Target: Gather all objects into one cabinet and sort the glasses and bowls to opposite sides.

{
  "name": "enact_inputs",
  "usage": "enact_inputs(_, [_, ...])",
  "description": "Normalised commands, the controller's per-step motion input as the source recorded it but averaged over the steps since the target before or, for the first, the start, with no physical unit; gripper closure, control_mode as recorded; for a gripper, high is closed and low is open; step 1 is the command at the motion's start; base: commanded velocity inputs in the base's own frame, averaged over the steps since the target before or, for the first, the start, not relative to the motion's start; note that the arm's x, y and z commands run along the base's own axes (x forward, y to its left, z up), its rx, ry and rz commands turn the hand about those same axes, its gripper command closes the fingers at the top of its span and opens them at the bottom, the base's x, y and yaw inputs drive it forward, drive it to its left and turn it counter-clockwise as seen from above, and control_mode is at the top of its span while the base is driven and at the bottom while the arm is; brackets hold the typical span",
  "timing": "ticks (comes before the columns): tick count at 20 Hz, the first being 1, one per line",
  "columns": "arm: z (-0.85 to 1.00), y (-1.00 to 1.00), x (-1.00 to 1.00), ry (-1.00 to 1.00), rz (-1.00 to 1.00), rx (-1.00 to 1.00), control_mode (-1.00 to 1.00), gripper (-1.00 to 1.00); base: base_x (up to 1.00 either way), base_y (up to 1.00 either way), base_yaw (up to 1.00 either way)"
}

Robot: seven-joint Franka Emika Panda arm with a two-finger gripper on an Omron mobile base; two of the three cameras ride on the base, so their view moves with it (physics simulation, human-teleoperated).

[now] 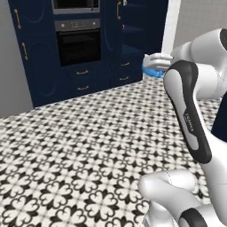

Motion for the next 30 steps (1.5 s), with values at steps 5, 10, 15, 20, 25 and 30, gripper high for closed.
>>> enact_inputs(5, [0.00,0.00,0.00,0.00,0.00,0.00,1.00,1.00,0.53,-0.41,0.25])
enact_inputs(10, [0.00,0.00,0.00,0.00,0.00,0.00,1.00,1.00,0.34,-0.67,0.02])
enact_inputs(15, [0.00,0.00,0.00,0.00,0.00,0.00,1.00,1.00,0.54,-0.56,-0.15])
enact_inputs(20, [0.00,0.00,0.00,0.00,0.00,0.00,1.00,1.00,0.59,-0.19,-0.25])
enact_inputs(25, [0.00,0.00,0.00,0.00,0.00,0.00,1.00,1.00,0.55,-0.19,-0.27])
enact_inputs(30, [0.00,0.00,0.00,0.00,0.00,0.00,1.00,1.00,0.34,-0.19,-0.23])
